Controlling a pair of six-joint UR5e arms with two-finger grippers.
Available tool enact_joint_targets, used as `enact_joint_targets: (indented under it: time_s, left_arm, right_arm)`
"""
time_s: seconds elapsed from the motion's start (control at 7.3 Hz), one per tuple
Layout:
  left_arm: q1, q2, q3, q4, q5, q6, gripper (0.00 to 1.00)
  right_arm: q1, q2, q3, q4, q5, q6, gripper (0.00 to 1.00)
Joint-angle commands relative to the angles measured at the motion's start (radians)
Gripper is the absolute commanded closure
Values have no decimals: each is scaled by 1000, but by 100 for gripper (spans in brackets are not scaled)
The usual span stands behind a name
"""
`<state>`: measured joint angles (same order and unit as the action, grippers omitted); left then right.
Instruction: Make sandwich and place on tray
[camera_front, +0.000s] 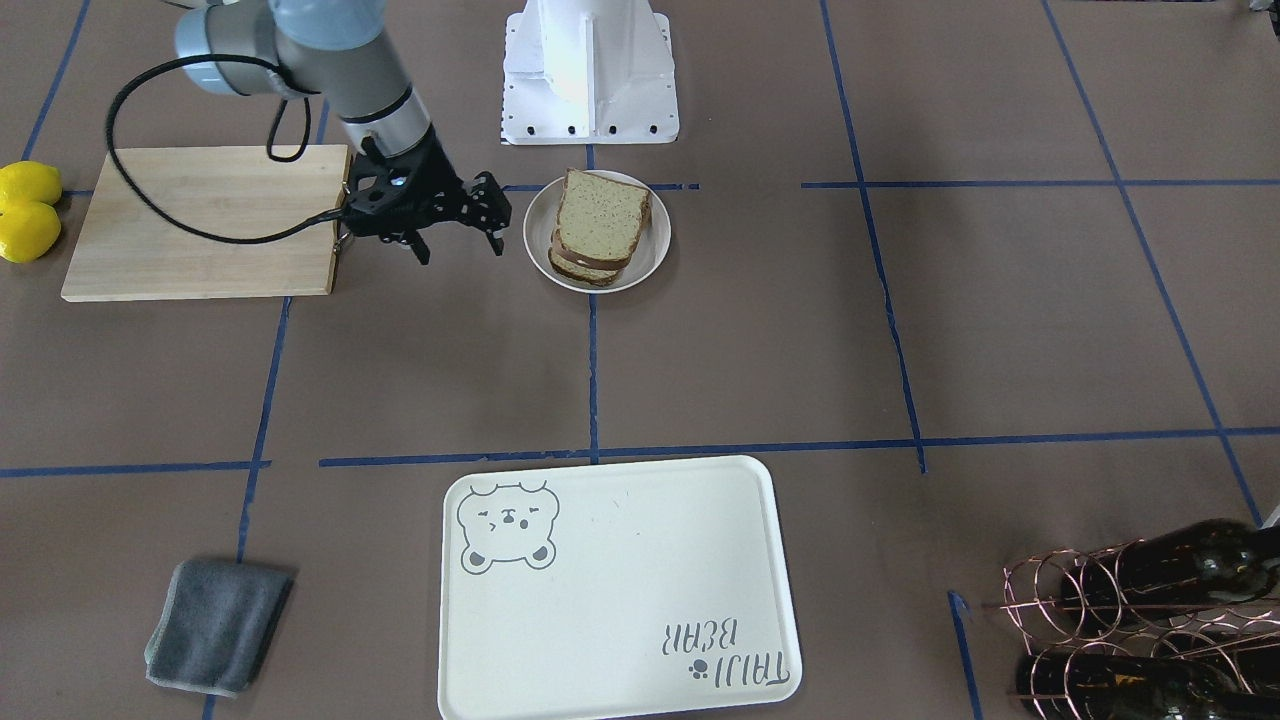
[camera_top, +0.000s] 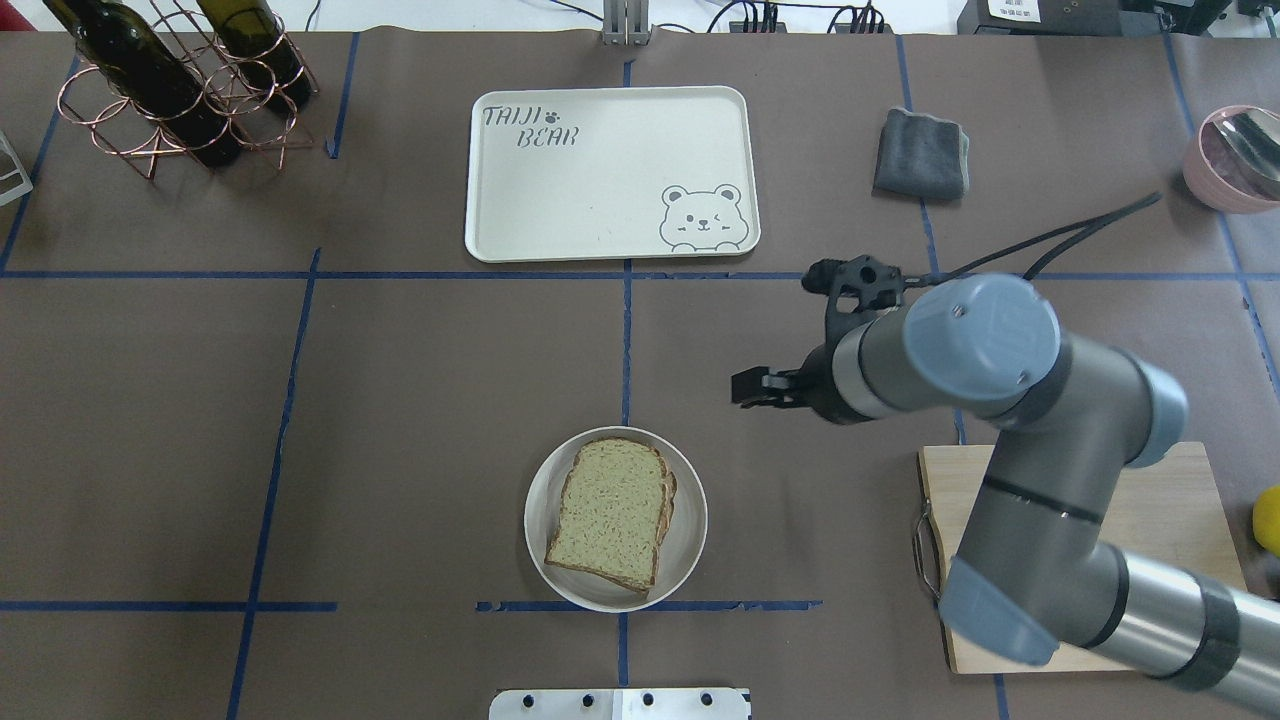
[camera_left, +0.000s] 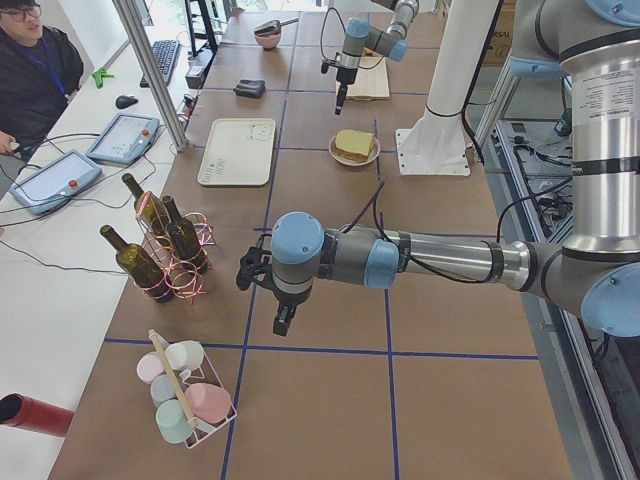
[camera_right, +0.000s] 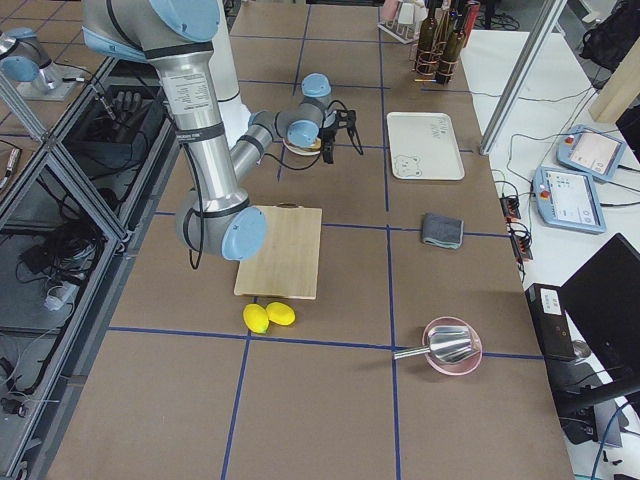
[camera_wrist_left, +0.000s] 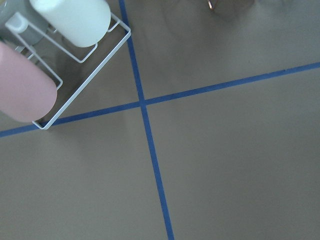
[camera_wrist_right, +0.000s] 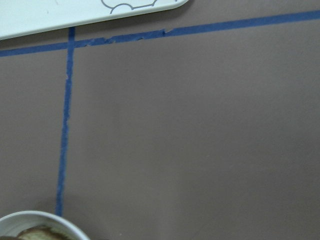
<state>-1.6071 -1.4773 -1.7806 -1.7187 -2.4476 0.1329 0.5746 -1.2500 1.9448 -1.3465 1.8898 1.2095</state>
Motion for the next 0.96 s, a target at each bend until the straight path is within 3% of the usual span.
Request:
enact_joint_targets:
  time_s: [0.0, 0.27, 0.55, 0.82]
  left_arm:
    - [4, -34, 47, -149, -11, -42, 0]
    - [50, -31, 21, -273, -48, -143, 0]
    - [194, -20, -31, -378, -33, -311, 0]
    - [351, -23, -146, -380, 66, -526, 0]
  right_arm:
    - [228, -113, -7, -80, 174, -422, 0]
    - [417, -199, -13, -188, 233, -821, 0]
    - [597, -283, -21, -241, 306, -1119, 0]
    - [771, -395, -68, -238, 397, -1377, 0]
